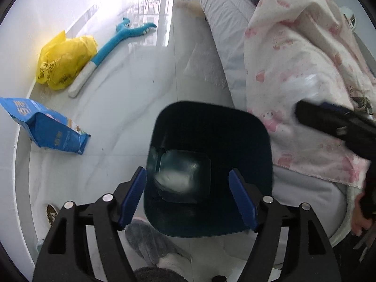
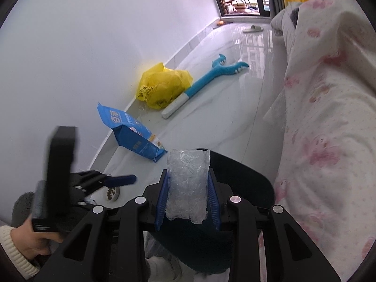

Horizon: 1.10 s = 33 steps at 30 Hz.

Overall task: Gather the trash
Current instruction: 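Carry both items to the green bin while the left tool releases the white cloth inside, then open the right tool to drop the bubble wrap into the bin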

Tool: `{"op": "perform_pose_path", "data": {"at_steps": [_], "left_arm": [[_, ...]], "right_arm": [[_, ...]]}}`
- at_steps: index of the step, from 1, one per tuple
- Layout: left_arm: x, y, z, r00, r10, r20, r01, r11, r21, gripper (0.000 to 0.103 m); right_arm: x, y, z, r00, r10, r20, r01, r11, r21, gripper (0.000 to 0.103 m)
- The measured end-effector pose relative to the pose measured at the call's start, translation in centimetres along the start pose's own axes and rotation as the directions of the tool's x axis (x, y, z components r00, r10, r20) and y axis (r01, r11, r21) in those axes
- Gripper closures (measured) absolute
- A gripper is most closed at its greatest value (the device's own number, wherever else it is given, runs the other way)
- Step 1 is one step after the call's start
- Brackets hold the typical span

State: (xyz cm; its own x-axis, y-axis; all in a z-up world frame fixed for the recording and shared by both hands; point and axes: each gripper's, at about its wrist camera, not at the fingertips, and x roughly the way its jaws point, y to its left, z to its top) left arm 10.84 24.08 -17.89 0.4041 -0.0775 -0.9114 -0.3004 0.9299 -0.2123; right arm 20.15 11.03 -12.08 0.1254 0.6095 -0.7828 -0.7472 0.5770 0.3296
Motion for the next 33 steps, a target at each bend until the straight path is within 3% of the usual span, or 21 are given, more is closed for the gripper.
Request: {"op": "perform_pose_path", "data": {"at_steps": [8,16,24,28,33], "left_arm": [[-4.3,0.9,0.3,0.987,-0.002,0.160,0.002,1.000,0.001,0.023],[-8.7,0.2,0.3,0.947,-0.015,0.320,-0.002,0.999,0.051,0.023],[-11.2,0.1,0.0,0.915,-0.025,0.403,-0.003,0.998,0.069,0.020],[-12.7,-0.1,-0.1,0.890,-0.032,0.455,-0.010,0.996,0.088,0.017],[-14.4,-0.8,0.3,0.855,-0.046,0.517,0.007,0.997,0.078,0.013]], "right_arm": [[4.0,0.3,-0.4,0.996,-0.037,-0.078,0.037,0.999,0.011,0.071],[7.7,0.0,-1.6,0.984,-0.073,-0.165,0.078,0.997,0.022,0.071],[10.2,-0.1,-2.7,0.967,-0.102,-0.234,0.109,0.994,0.015,0.068],[10.5,-0.1,-3.3,0.959,-0.122,-0.256,0.128,0.992,0.006,0.053],[9.1,-0.2,-3.4,0.963,-0.118,-0.241,0.125,0.992,0.015,0.046]]}}
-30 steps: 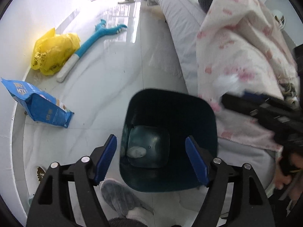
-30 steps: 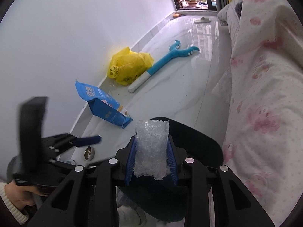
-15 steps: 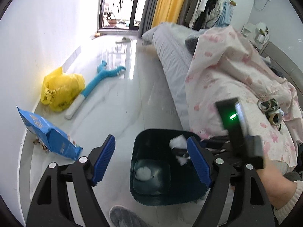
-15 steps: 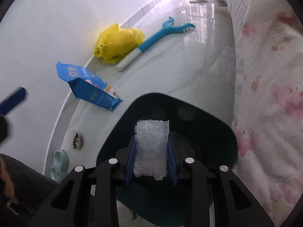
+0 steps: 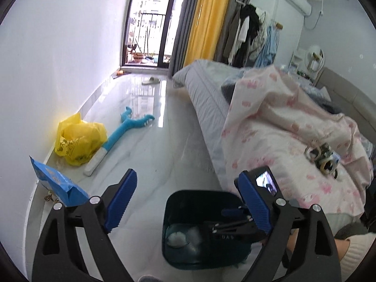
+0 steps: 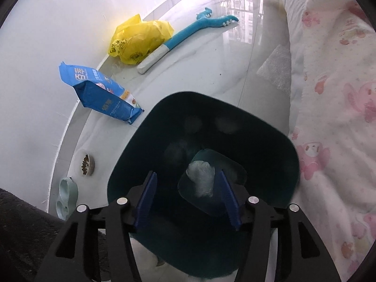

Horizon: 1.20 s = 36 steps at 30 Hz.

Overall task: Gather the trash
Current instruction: 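Open the right tool to drop the bubble wrap into the bin, then move both tools back over the items on the bed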

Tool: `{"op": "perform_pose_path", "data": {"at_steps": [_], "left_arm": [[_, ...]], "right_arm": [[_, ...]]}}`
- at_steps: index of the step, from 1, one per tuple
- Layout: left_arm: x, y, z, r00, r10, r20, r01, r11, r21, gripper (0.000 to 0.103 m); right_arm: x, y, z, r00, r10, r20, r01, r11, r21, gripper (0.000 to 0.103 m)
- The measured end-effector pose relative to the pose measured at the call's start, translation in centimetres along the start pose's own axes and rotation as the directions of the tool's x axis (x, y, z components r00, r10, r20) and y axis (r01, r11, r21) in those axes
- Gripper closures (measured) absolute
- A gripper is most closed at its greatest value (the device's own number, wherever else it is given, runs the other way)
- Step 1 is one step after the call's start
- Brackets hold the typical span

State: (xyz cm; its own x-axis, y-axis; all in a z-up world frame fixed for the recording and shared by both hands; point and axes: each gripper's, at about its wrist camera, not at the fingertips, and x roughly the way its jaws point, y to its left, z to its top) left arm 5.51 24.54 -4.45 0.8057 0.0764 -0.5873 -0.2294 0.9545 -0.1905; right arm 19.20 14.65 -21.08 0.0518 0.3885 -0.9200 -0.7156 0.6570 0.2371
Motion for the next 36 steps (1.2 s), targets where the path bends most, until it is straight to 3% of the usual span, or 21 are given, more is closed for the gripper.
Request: {"op": "perform_pose_path", "data": {"at_steps": [9,16,26,36], "left_arm": [[-1.5,-2.8,1.3,0.996,-0.022,0.083,0.018,0.999,0.043,0.009],[-1.8,-6.4,2.0,0.991,-0.054,0.125,0.043,0.995,0.085,0.008],[-0.4,-11.3,1.8,0.988,-0.112,0.106,0.100,0.989,0.110,0.008],[1.3,-16.6,1.6,0.981,-0.178,0.078,0.167,0.977,0.129,0.008]], "right_arm": [[-5.1,-0.3,-0.9,0.994,0.035,0.106,-0.034,0.999,-0.015,0.032],[-11.3,-1.3,-2.1,0.974,0.025,0.226,-0.015,0.999,-0.043,0.028],[-18.2,-5.4,-4.9,0.934,-0.016,0.356,0.018,1.000,-0.004,0.027],[-22.6,-9.8,-7.6,0.900,-0.092,0.426,0.078,0.996,0.049,0.026]]}}
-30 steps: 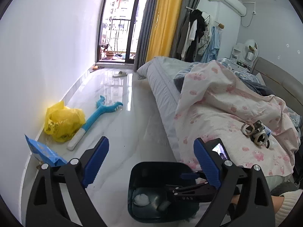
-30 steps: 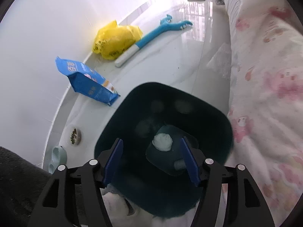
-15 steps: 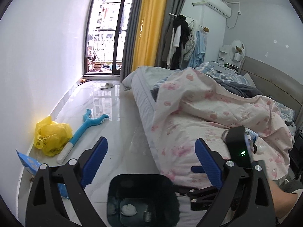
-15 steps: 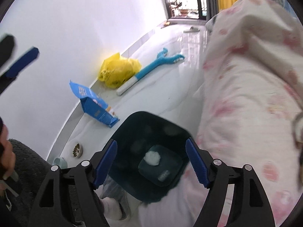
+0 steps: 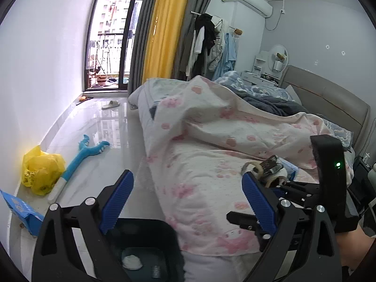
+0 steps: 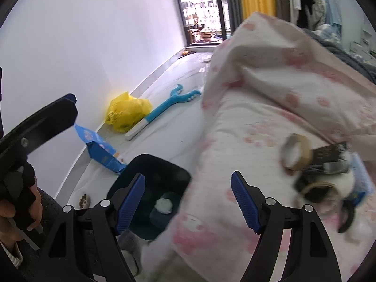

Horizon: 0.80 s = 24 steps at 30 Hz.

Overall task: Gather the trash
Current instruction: 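Move both tools back over the items on the bed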

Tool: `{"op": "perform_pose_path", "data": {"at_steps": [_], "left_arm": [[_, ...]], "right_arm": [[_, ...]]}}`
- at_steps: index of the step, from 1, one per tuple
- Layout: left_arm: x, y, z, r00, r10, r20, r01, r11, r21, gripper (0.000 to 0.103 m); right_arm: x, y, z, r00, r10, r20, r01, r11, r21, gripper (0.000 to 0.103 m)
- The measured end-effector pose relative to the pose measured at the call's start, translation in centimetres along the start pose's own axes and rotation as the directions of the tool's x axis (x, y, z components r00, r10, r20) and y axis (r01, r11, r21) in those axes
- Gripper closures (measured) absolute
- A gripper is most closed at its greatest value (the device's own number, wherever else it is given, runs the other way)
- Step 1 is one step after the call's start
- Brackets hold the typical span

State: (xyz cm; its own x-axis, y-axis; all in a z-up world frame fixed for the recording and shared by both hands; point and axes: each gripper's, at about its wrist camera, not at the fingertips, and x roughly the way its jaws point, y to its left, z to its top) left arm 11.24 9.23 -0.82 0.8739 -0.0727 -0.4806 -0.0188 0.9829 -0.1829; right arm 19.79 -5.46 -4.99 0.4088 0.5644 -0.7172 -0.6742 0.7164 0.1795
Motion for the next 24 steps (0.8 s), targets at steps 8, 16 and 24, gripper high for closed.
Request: {"op": "perform_pose_path", "data": {"at_steps": [8,16,24], "left_arm": [[2.4,-2.8,-0.5,0.998,-0.042,-0.037,0.041,0.999,-0.026,0.008],[5.2,-5.5,-1.3,0.992,-0.095,-0.081,0.090,0.994,-0.062,0.008],[7.4,-8.8,-2.1,0.983,-0.149,-0.111,0.144,0.988,-0.050,0.008]], "right_arm": [[-3.1,-5.0,-1.4,0.997,-0.077,0.032,0.075,0.995,0.062,0.024],[-5.9,-9.9,-2.7,0.985,-0.161,0.059,0.153,0.979,0.132,0.020],[-7.6,-14.6,-4.8,0.965,-0.254,0.069,0.236,0.950,0.203,0.017]]}}
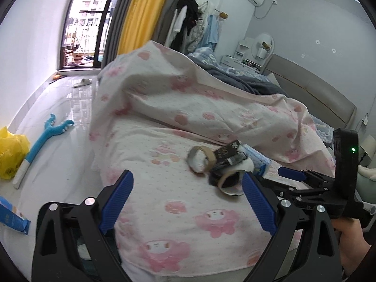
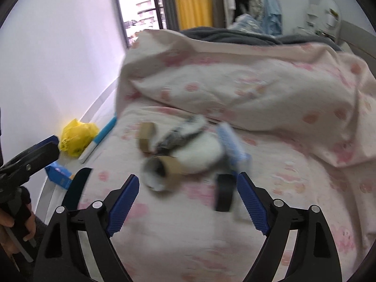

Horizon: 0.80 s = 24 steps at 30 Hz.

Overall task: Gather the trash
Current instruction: 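Move both tools back over the items on the bed, then grasp a second bubble-wrap roll with the right tool while the left grasps a brown tape roll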

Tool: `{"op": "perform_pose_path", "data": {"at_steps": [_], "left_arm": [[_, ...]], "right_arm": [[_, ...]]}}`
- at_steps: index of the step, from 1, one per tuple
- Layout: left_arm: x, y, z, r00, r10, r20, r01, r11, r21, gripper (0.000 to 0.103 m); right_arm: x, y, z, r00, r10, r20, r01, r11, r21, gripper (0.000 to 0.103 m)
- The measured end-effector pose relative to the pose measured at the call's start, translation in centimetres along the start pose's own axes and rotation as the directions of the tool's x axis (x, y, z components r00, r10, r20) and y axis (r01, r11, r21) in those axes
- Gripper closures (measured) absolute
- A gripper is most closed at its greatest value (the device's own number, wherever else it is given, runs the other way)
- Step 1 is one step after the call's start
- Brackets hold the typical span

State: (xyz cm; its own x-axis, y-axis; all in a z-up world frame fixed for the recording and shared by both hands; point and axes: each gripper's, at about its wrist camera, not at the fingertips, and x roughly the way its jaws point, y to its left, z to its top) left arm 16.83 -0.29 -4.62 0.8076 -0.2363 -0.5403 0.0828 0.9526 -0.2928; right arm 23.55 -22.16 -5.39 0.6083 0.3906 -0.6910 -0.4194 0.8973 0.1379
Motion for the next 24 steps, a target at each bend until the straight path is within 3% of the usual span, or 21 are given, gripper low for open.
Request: {"op": "perform_pose_path", "data": {"at_steps": [15,24], "left_arm": [[5.4,-4.9,-1.6,0.996,-0.055,-0.069,0.059,0.997,0.052,0.008],[7.6,-6.3,-2.4,0.994,-0.061,-0.095,0.066,0.996,0.057,0.008]], "right_arm": [[-0.3,-7.4,-1.5,0.999,-0.046,0.000,0.046,0.990,0.136,0.015],[0.1,-9.2,-2.1,1.000,-0.023,-0.003,0.023,0.984,0.178,0.015]]}}
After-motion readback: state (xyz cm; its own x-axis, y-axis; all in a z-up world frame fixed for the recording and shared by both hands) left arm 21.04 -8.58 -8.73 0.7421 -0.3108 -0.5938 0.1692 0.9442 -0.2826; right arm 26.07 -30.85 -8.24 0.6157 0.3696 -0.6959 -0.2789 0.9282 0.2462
